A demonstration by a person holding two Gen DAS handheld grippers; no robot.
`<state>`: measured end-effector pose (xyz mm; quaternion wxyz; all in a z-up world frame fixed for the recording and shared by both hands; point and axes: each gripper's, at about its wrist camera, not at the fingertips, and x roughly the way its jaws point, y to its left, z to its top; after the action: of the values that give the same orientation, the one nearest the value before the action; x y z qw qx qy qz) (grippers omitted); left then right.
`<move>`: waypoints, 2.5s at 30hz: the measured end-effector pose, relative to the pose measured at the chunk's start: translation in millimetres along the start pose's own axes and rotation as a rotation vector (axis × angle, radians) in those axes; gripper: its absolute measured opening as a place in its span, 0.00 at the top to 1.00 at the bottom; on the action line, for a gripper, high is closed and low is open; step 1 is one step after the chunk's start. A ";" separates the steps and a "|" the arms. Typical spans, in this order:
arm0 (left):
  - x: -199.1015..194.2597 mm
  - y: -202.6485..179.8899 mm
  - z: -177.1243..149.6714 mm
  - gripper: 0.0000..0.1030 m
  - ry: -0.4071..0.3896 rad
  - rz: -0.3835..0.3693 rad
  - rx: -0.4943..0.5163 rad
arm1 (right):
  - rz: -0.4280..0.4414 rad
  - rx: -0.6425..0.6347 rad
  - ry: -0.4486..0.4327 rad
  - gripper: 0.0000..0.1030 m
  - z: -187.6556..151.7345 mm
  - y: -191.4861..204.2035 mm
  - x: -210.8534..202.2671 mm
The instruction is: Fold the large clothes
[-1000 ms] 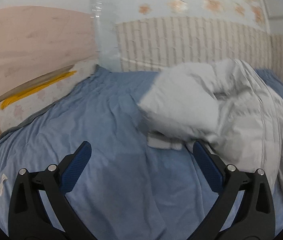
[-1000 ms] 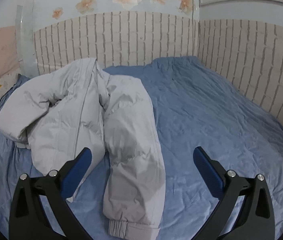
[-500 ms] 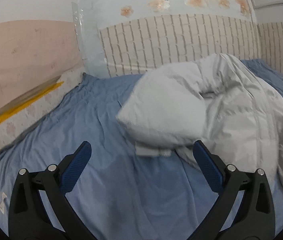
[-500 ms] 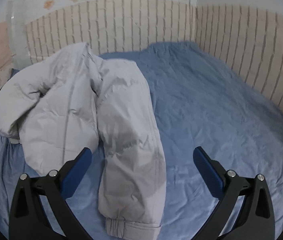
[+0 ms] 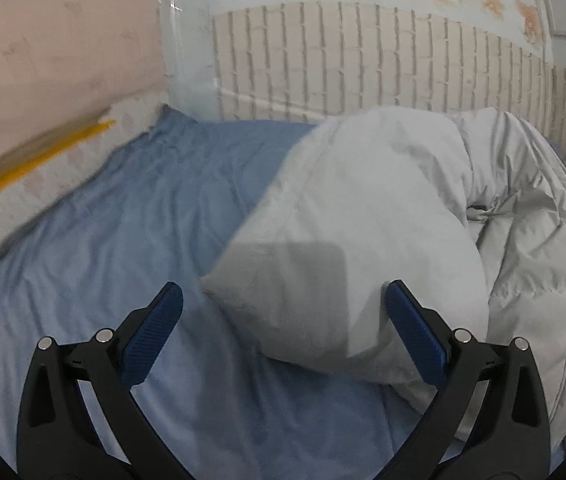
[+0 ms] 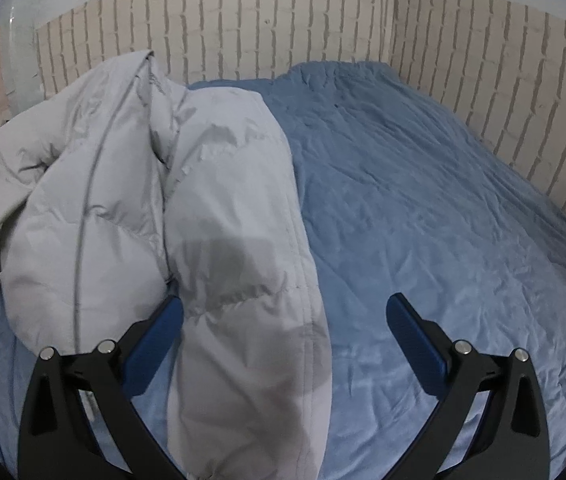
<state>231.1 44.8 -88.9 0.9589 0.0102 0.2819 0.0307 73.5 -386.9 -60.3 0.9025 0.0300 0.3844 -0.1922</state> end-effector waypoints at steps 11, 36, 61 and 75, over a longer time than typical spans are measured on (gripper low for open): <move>20.2 23.6 -2.5 0.93 0.121 -0.083 -0.071 | 0.114 0.134 0.266 0.44 -27.2 -21.8 88.8; -267.9 149.4 168.9 1.00 -0.457 0.128 -0.159 | -0.051 0.233 -0.594 0.91 119.1 -128.1 -207.2; -137.5 34.0 10.3 0.03 0.031 -0.036 0.030 | 0.176 0.044 -0.072 0.03 16.9 -84.5 -97.3; -21.2 -57.9 -65.8 0.03 0.277 -0.165 0.175 | 0.325 0.007 0.257 0.03 -16.1 25.1 69.1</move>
<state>180.8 -14.2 -135.0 0.9056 0.0660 0.4127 -0.0716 115.3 -382.7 -122.7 0.8650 0.1191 0.4858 -0.0401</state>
